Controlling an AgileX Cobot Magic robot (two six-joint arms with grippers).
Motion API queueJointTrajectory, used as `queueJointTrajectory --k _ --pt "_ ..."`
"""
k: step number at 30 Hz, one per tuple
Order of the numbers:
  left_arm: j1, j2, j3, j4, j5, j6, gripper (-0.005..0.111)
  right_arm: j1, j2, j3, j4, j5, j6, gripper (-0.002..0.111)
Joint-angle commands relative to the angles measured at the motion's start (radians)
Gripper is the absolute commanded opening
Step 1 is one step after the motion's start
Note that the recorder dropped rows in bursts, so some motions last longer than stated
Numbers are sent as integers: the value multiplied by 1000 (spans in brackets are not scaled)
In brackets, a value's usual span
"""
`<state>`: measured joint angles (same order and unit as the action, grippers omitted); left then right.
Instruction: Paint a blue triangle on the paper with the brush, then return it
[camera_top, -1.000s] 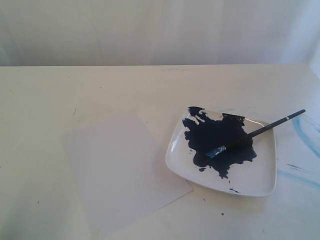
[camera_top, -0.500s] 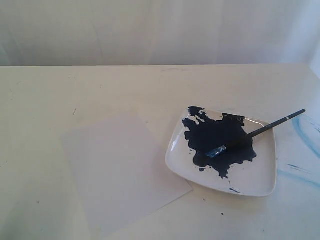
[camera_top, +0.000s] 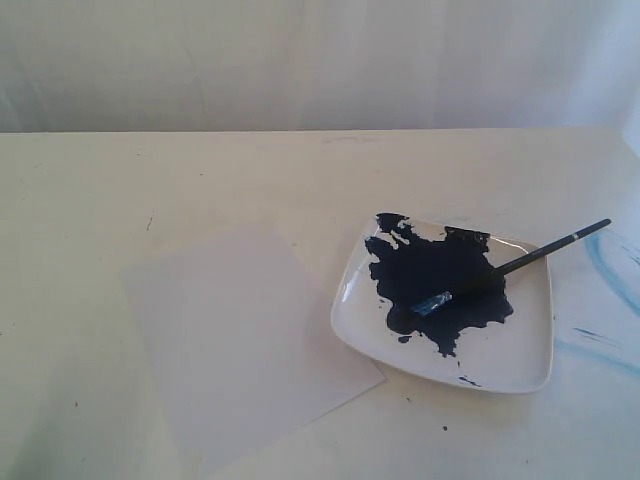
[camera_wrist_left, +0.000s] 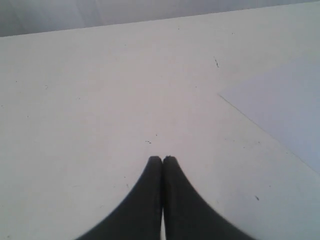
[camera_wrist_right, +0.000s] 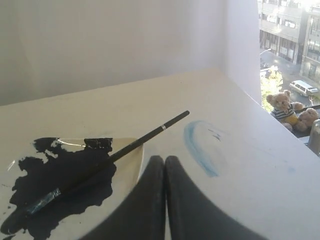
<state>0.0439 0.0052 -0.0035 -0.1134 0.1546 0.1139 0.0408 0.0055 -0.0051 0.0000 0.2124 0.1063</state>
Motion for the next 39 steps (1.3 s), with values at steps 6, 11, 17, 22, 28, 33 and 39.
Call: queueJointTrajectory --k 6,11,17,22,28,33,39 --pt "-8 -5 4 -156 -41 -11 0 -6 -5 5 8 -110 3 0" --pt "-8 -5 4 -264 -85 -13 0 -6 -5 5 8 -131 7 0" --pt "-8 -5 4 -372 -118 -13 0 -6 -5 5 16 -131 47 0" --pt "-8 -5 4 -452 -140 -13 0 -6 -5 5 16 -133 57 0" --pt "-8 -5 4 -516 -177 -13 0 -6 -5 5 16 -142 57 0" --pt "-8 -5 4 -514 -252 -13 0 -6 -5 5 16 -147 57 0" --pt "-8 -5 -18 -458 -306 -6 0 -6 -5 5 16 -147 57 0"
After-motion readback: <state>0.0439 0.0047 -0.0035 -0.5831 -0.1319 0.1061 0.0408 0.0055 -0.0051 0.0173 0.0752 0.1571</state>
